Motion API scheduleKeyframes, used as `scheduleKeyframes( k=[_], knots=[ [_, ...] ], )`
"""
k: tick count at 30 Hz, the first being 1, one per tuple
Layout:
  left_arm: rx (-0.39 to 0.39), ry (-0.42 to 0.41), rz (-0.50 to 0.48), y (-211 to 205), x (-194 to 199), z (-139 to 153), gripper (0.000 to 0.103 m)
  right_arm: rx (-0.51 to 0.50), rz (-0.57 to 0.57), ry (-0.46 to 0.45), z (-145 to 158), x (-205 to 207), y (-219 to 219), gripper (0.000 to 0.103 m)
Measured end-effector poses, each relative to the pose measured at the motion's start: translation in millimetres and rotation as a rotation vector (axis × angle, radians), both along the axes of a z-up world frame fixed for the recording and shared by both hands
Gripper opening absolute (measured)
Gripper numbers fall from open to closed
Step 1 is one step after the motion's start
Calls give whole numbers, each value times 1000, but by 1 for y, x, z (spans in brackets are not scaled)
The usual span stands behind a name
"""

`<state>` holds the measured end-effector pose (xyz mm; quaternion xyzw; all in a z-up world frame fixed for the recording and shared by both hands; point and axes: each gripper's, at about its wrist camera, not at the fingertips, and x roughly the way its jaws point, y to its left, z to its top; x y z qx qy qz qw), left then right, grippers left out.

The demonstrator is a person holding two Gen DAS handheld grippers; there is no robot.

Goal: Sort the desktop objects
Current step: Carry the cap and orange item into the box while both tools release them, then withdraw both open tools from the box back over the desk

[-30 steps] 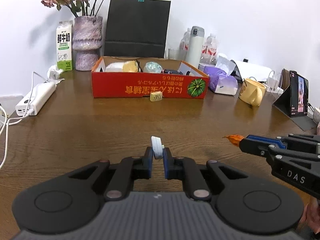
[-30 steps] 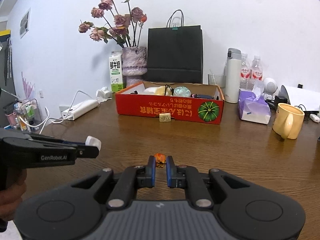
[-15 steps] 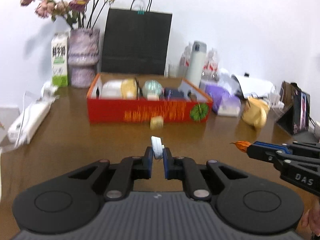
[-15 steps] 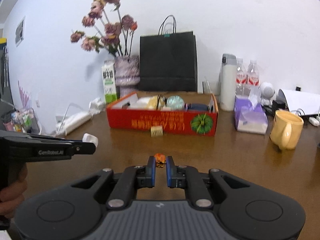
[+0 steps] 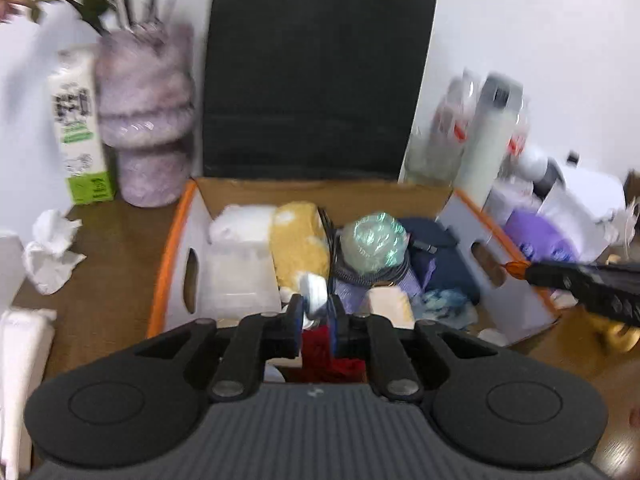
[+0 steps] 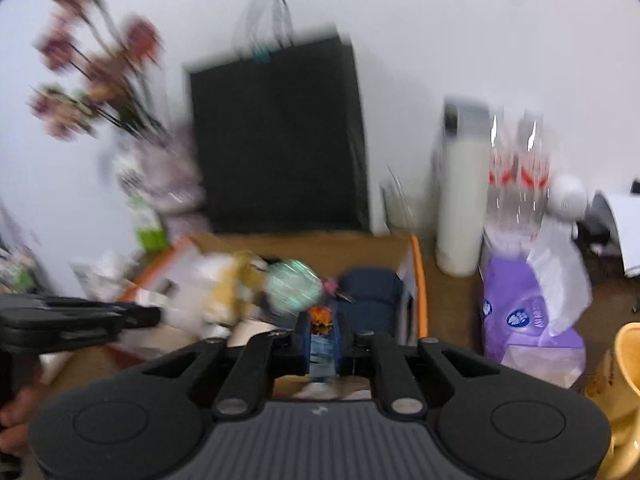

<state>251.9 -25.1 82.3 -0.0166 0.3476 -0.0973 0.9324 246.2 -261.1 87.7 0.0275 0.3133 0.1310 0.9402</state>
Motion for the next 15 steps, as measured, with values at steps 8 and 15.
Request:
scheduleKeyframes(
  k=[8,15],
  knots=[
    [-65,18,43,14,11,-6,76,6,-10,36,-22,21,8,57],
    [-29,-99,191,17,-77,10,101,-81,-11,-146,-20,-72,35,83]
  ],
)
